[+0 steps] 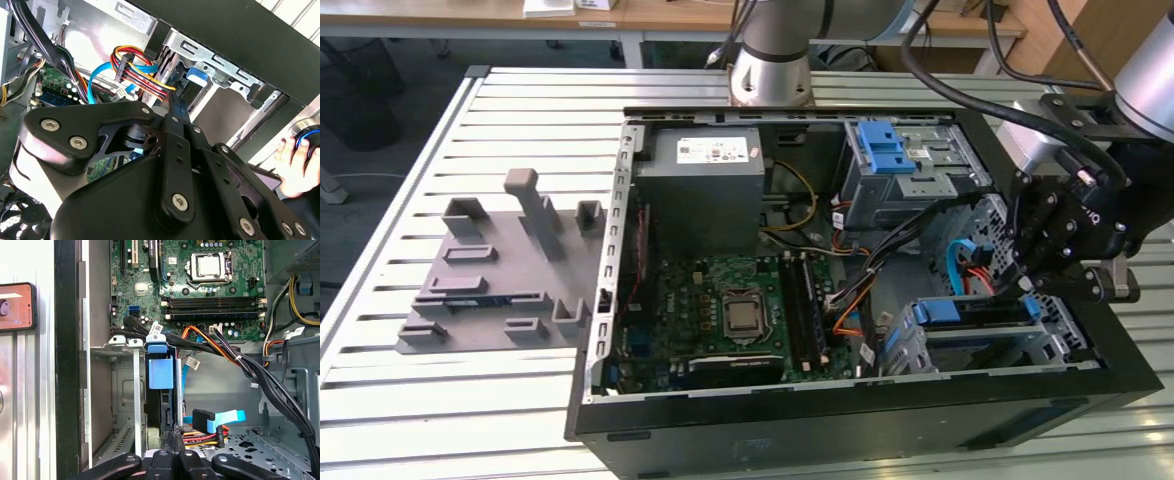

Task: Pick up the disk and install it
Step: 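Insert the second disk wire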

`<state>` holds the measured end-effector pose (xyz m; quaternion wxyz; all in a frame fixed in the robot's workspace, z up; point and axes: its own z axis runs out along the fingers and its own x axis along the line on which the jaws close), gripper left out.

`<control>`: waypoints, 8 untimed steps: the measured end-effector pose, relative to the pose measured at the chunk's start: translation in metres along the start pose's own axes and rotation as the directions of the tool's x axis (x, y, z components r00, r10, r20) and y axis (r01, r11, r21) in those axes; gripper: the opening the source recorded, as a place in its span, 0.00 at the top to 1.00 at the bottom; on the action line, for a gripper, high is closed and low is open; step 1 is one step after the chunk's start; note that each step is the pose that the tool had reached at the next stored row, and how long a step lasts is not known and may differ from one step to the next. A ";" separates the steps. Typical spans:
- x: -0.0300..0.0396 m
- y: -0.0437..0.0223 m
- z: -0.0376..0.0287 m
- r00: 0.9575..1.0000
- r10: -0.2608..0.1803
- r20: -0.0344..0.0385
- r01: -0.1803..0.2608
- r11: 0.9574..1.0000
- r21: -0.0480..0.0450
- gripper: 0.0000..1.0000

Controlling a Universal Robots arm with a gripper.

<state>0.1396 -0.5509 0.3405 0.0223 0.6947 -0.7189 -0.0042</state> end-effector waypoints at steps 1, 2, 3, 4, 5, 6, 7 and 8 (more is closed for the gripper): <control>0.0000 0.0000 0.0000 1.000 0.000 0.000 0.000 1.000 0.000 0.89; 0.0000 0.0000 0.0000 1.000 0.000 0.000 0.000 1.000 0.000 0.89; 0.0000 0.0000 0.0000 1.000 0.000 0.000 0.000 1.000 0.001 0.89; 0.0000 0.0007 -0.0001 1.000 0.000 0.000 0.000 1.000 0.004 0.89; 0.0000 0.0012 -0.0001 1.000 0.000 0.000 0.000 1.000 0.009 0.89; 0.0000 0.0011 0.0000 1.000 0.000 0.000 0.000 1.000 0.011 0.89; 0.0001 0.0011 0.0001 1.000 0.000 0.000 0.000 1.000 0.012 0.89; 0.0001 0.0011 0.0001 1.000 0.000 0.000 0.000 1.000 0.012 0.89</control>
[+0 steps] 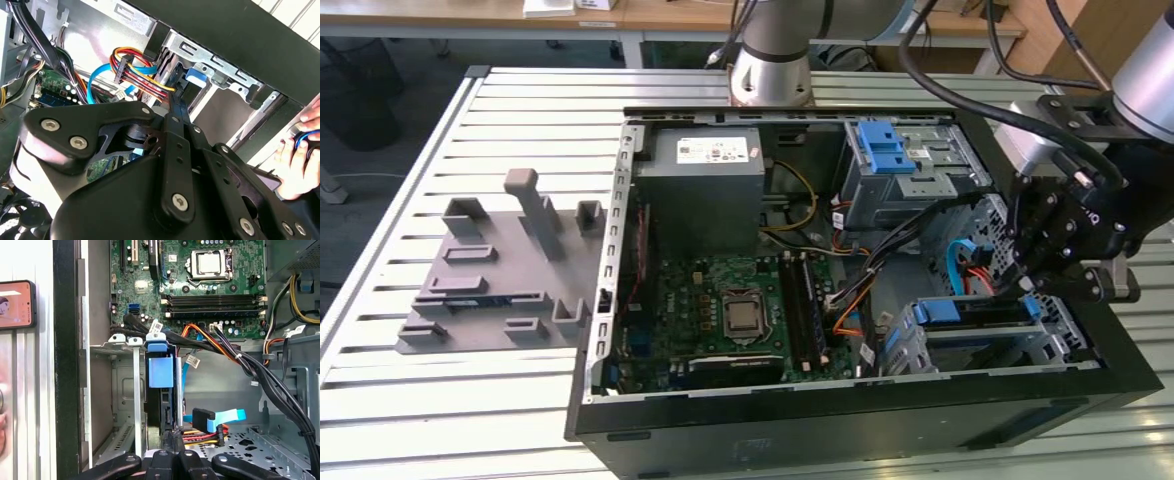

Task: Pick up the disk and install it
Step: 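Insert the second disk wire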

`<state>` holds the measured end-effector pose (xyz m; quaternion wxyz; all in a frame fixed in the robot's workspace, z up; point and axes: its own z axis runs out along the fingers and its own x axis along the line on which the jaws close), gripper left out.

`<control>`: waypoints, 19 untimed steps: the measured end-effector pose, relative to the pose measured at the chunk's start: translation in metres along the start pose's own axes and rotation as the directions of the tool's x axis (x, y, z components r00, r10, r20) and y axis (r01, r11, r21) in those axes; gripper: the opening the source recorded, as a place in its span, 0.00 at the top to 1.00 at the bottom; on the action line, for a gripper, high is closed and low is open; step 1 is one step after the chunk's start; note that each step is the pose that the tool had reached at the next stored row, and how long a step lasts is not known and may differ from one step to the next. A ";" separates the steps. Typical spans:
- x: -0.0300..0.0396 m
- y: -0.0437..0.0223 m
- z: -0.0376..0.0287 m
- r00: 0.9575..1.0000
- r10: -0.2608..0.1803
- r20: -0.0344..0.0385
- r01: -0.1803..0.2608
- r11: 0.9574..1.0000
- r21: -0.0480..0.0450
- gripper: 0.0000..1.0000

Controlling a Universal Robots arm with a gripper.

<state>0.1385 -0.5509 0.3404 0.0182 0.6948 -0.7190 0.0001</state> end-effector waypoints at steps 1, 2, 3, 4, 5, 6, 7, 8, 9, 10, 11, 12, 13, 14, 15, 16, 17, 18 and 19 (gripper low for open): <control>0.0000 0.0001 0.0000 1.000 0.000 0.000 0.000 1.000 0.000 0.89; 0.0000 0.0002 -0.0006 1.000 0.000 0.001 0.000 1.000 0.000 0.89; 0.0000 0.0002 -0.0021 1.000 0.000 0.001 0.000 1.000 0.000 0.89; 0.0001 0.0003 -0.0043 1.000 0.000 0.001 0.000 1.000 0.000 0.89; 0.0002 0.0005 -0.0065 1.000 0.000 0.001 0.000 1.000 0.000 0.89; 0.0002 0.0012 -0.0071 1.000 0.000 0.002 0.000 1.000 0.000 0.89; 0.0002 0.0034 -0.0069 1.000 0.000 0.003 0.000 1.000 0.001 0.89; 0.0004 0.0068 -0.0069 1.000 0.000 0.003 0.000 1.000 0.002 0.89; 0.0006 0.0108 -0.0069 1.000 0.000 0.004 0.000 1.000 0.002 0.89; 0.0007 0.0145 -0.0068 1.000 0.000 0.005 0.000 1.000 0.002 0.89; 0.0009 0.0175 -0.0067 1.000 0.000 0.007 0.000 1.000 0.003 0.89; 0.0010 0.0192 -0.0072 1.000 0.000 0.009 0.000 1.000 0.003 0.89; 0.0010 0.0199 -0.0088 1.000 0.000 0.010 0.000 1.000 0.003 0.89; 0.0011 0.0202 -0.0116 1.000 0.000 0.011 0.000 1.000 0.003 0.89; 0.0012 0.0204 -0.0153 1.000 0.000 0.011 0.000 1.000 0.003 0.89; 0.0013 0.0206 -0.0182 1.000 0.000 0.011 0.000 1.000 0.003 0.89; 0.0014 0.0211 -0.0204 1.000 0.000 0.011 0.000 1.000 0.003 0.89; 0.0014 0.0221 -0.0220 1.000 0.000 0.011 0.000 1.000 0.003 0.89; 0.0015 0.0239 -0.0224 1.000 0.000 0.012 0.000 1.000 0.003 0.89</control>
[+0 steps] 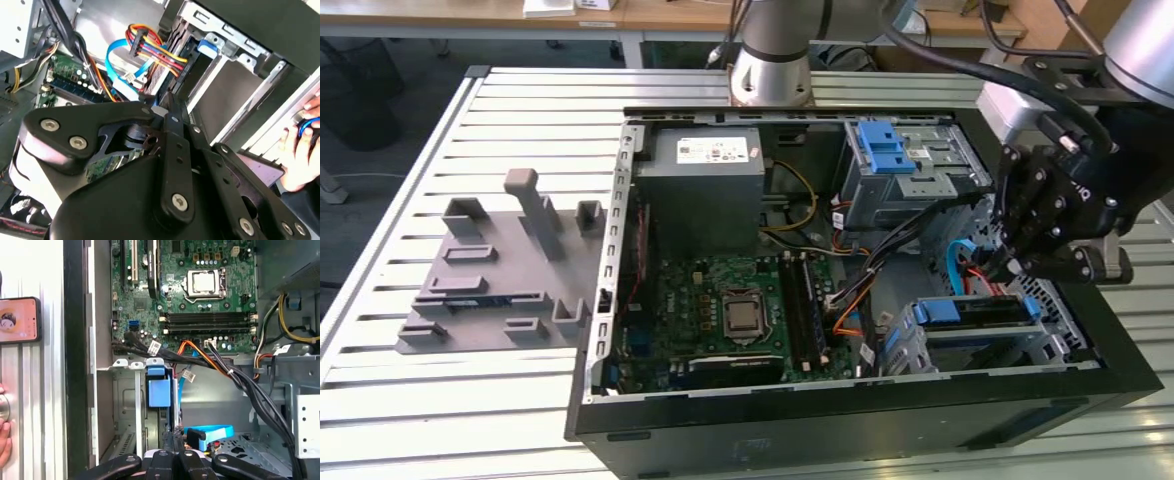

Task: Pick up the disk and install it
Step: 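Insert the second disk wire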

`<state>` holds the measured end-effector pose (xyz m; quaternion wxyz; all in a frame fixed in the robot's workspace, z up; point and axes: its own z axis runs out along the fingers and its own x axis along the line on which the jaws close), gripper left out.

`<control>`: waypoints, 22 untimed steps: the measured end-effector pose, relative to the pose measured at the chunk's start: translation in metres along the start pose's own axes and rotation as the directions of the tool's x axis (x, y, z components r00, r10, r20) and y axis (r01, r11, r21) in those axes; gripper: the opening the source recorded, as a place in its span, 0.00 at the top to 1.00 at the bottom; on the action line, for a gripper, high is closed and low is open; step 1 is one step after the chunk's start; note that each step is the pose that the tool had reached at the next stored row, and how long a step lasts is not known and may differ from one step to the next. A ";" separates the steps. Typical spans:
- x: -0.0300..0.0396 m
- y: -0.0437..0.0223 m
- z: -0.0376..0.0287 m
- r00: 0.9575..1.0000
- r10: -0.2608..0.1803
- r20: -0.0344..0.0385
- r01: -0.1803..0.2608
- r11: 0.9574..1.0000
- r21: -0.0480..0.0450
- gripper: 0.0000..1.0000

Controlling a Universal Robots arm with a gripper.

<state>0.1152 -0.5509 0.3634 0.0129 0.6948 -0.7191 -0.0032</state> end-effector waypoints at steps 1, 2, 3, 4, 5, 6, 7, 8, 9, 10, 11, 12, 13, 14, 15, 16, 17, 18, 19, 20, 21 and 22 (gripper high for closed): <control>0.0001 0.0022 0.0000 1.000 0.000 0.001 0.000 1.000 0.000 0.89; 0.0002 0.0042 -0.0003 1.000 0.000 0.002 0.000 1.000 0.000 0.89; 0.0003 0.0055 -0.0009 1.000 0.000 0.002 0.000 1.000 0.000 0.89; 0.0003 0.0062 -0.0022 1.000 0.000 0.003 0.000 1.000 0.000 0.89; 0.0003 0.0065 -0.0039 1.000 0.000 0.003 0.000 1.000 0.000 0.89; 0.0003 0.0066 -0.0058 1.000 0.000 0.003 0.000 1.000 0.000 0.89; 0.0004 0.0067 -0.0079 1.000 0.000 0.004 0.000 1.000 0.000 0.89; 0.0004 0.0069 -0.0099 1.000 0.000 0.004 0.000 1.000 0.000 0.89; 0.0003 0.0070 -0.0119 1.000 0.000 0.004 0.000 1.000 0.000 0.89; 0.0001 0.0070 -0.0135 1.000 0.000 0.004 0.000 1.000 0.000 0.89; -0.0001 0.0071 -0.0146 1.000 0.000 0.004 0.000 1.000 -0.001 0.89; -0.0006 0.0071 -0.0152 1.000 0.000 0.004 0.000 1.000 -0.001 0.89; -0.0012 0.0072 -0.0156 1.000 0.000 0.004 0.000 1.000 -0.002 0.89; -0.0018 0.0072 -0.0161 1.000 0.000 0.004 0.000 1.000 -0.003 0.89; -0.0027 0.0072 -0.0163 1.000 0.000 0.004 0.000 1.000 -0.003 0.89; -0.0038 0.0072 -0.0164 1.000 0.000 0.004 0.000 1.000 -0.004 0.89; -0.0048 0.0073 -0.0164 1.000 0.000 0.004 0.000 1.000 -0.004 0.89; -0.0062 0.0073 -0.0164 1.000 0.000 0.004 0.000 1.000 -0.005 0.89; -0.0072 0.0073 -0.0164 1.000 0.000 0.004 0.000 1.000 -0.006 0.89; -0.0079 0.0074 -0.0165 1.000 0.000 0.004 0.000 1.000 -0.007 0.89; -0.0085 0.0074 -0.0166 1.000 0.000 0.004 0.000 1.000 -0.008 0.89; -0.0089 0.0074 -0.0166 1.000 0.000 0.003 0.000 1.000 -0.009 0.89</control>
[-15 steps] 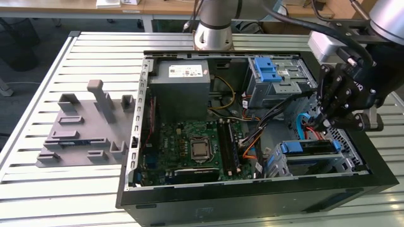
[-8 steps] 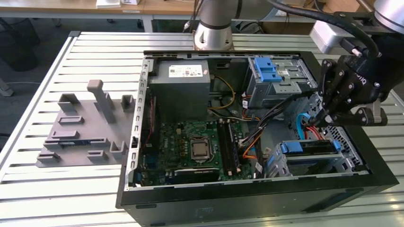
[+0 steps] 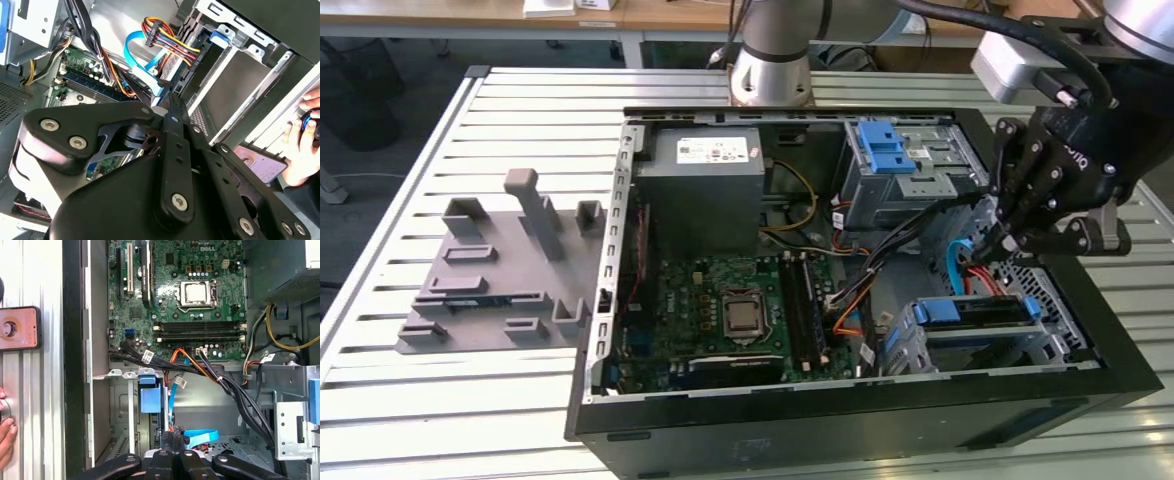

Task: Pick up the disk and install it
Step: 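Insert the second disk wire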

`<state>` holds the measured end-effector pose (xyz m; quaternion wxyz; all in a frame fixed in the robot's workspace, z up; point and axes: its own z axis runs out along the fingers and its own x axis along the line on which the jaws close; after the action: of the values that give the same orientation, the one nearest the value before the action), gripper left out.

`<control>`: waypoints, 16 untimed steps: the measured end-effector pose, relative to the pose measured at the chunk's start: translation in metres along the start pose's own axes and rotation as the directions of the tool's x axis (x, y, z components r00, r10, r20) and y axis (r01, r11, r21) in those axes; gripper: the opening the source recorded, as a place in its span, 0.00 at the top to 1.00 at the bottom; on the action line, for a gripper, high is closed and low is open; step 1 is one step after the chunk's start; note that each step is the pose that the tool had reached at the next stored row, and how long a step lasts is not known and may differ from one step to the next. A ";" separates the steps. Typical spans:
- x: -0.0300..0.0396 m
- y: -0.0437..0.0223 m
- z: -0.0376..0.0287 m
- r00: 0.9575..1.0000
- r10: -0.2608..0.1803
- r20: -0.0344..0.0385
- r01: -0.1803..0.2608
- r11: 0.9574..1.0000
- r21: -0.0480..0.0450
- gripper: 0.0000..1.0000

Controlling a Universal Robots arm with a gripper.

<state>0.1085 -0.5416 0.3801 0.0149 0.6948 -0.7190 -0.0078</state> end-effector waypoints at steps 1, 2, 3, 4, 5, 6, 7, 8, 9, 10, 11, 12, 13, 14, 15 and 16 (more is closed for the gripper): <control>-0.0002 0.0000 -0.0001 1.000 0.000 0.000 0.000 1.000 -0.001 0.89; -0.0002 0.0000 0.0000 1.000 0.000 0.000 0.000 1.000 -0.003 0.89; -0.0002 0.0000 0.0000 1.000 0.000 0.000 0.000 1.000 -0.003 0.89; -0.0002 0.0000 -0.0001 1.000 0.000 0.000 0.000 1.000 -0.003 0.89; -0.0002 0.0000 -0.0003 1.000 0.000 0.000 0.000 1.000 -0.003 0.89; -0.0002 0.0000 -0.0005 1.000 0.000 0.000 0.000 1.000 -0.003 0.83; -0.0003 0.0000 -0.0008 1.000 0.000 0.000 0.000 1.000 -0.003 0.83; -0.0004 0.0000 -0.0010 1.000 0.000 0.000 0.000 1.000 -0.004 0.76; -0.0007 0.0000 -0.0011 1.000 0.000 0.000 0.000 1.000 -0.004 0.76; -0.0011 0.0000 -0.0011 1.000 0.000 0.000 0.000 1.000 -0.005 0.75; -0.0014 0.0000 -0.0011 1.000 0.000 0.000 0.000 1.000 -0.006 0.75; -0.0018 0.0000 -0.0011 1.000 0.000 0.000 0.000 1.000 -0.007 0.69; -0.0023 0.0001 -0.0010 1.000 0.000 0.000 0.000 1.000 -0.008 0.69; -0.0030 0.0000 -0.0010 1.000 0.000 0.000 0.000 1.000 -0.010 0.69; -0.0039 0.0001 -0.0009 1.000 0.000 0.000 0.000 1.000 -0.012 0.69; -0.0047 0.0001 -0.0007 1.000 0.000 0.000 0.000 1.000 -0.014 0.69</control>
<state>0.1085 -0.5369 0.3808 0.0197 0.6947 -0.7189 -0.0127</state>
